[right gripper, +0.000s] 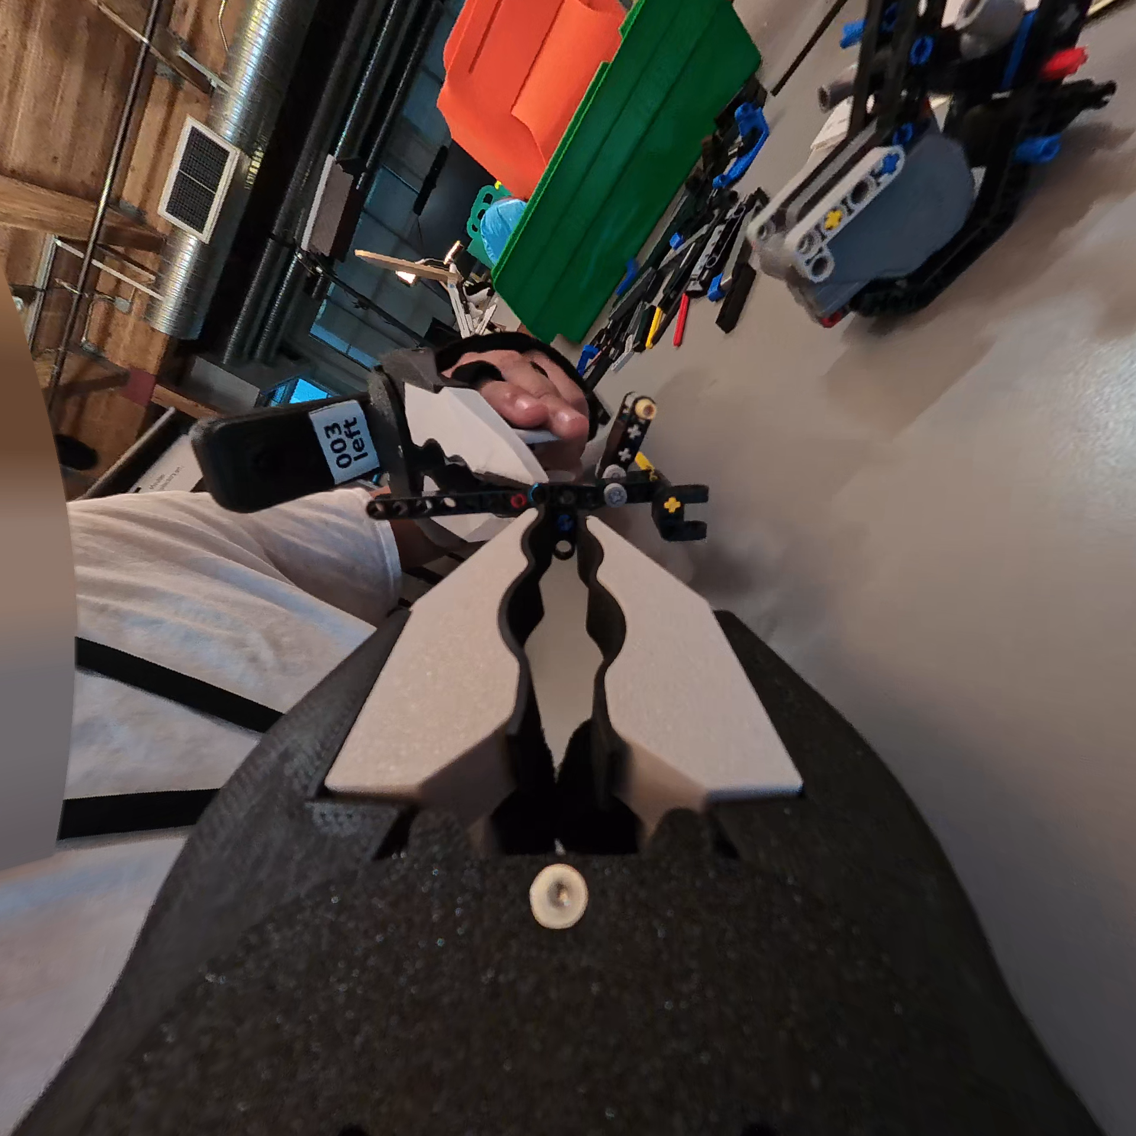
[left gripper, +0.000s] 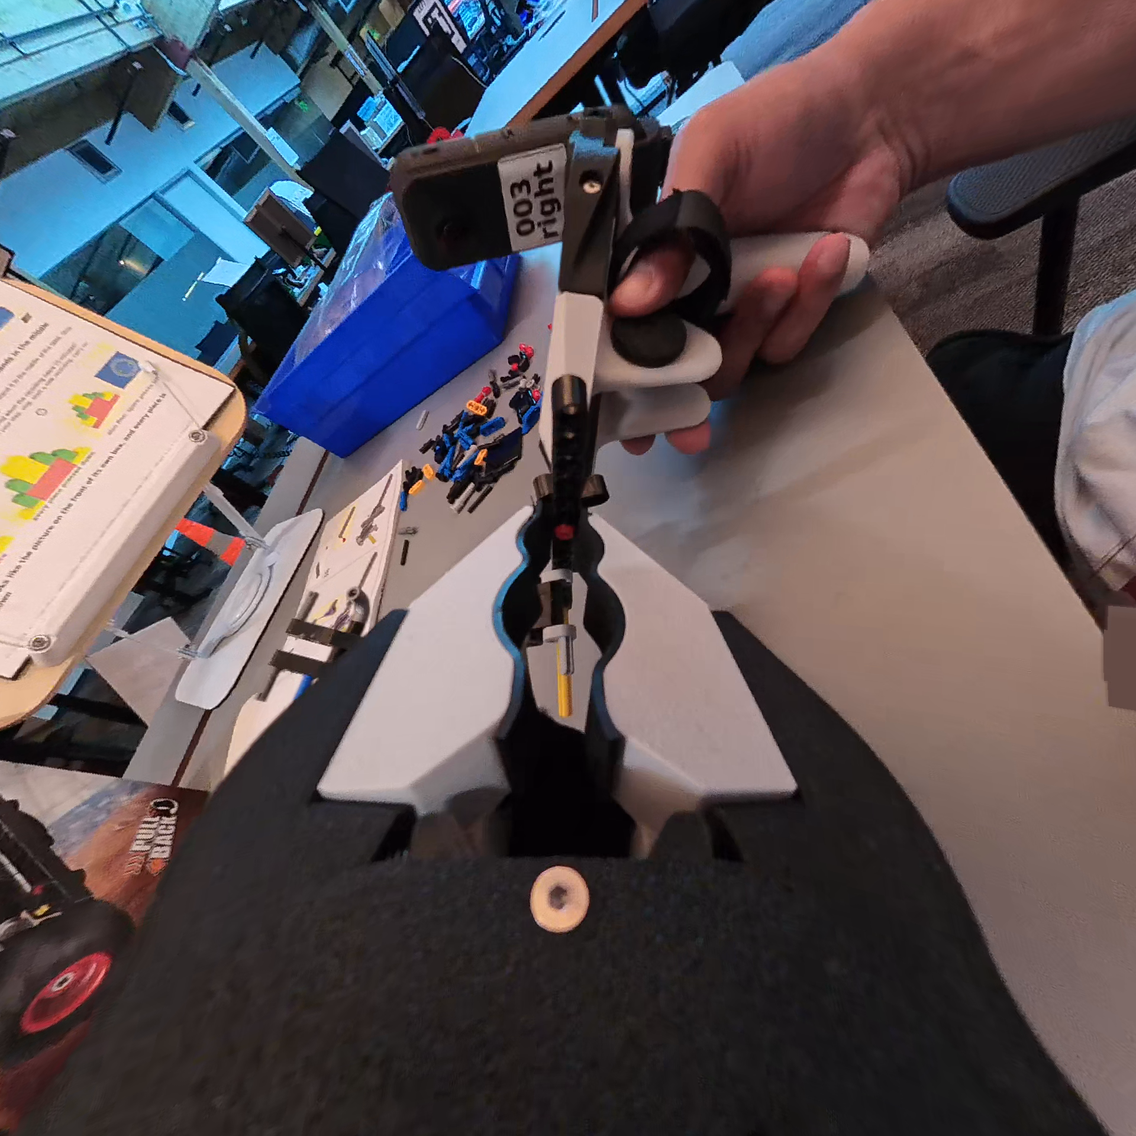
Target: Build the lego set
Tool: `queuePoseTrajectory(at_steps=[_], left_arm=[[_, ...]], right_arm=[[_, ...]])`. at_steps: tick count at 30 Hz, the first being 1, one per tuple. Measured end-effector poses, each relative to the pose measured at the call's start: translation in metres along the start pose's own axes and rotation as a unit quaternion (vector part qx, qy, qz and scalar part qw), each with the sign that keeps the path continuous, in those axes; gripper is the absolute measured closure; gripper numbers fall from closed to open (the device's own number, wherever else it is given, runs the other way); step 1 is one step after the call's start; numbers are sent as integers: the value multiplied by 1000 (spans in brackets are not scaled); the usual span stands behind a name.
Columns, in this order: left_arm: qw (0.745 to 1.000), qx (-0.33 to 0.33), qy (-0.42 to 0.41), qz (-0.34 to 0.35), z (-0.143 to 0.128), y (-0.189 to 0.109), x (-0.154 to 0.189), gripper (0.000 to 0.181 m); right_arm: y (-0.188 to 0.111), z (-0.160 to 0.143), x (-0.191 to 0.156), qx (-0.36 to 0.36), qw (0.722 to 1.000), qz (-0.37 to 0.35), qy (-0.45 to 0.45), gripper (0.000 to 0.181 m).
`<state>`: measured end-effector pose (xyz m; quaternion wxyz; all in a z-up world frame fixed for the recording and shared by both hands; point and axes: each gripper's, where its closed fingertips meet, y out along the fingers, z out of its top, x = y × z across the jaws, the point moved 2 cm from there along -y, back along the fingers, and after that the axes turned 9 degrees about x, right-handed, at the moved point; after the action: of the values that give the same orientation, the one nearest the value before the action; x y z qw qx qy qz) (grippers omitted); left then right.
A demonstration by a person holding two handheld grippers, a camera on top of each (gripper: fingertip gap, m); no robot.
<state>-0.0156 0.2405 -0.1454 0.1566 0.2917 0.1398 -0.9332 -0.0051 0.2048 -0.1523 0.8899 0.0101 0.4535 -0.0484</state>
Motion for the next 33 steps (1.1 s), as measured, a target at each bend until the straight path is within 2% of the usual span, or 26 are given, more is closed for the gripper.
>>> queuePoseTrajectory(at_steps=[14,19,25,33], left_arm=[[999,-2,-44,2,-5,0,-4,176],[999,4,-37,-23,-3,-2,1,175],[991,61,-91,-76,13,-7,10,175],[978,106,-142,-109,25,-10,14,175]], right_arm=[[4,-5,4,-6,998,-33,-51,175],[4,-9,2,-26,998,-21,-51,175],[-1,-20,-13,-82,995,61,-9,175],[-2,-25,-24,-111,987,113,36,176]])
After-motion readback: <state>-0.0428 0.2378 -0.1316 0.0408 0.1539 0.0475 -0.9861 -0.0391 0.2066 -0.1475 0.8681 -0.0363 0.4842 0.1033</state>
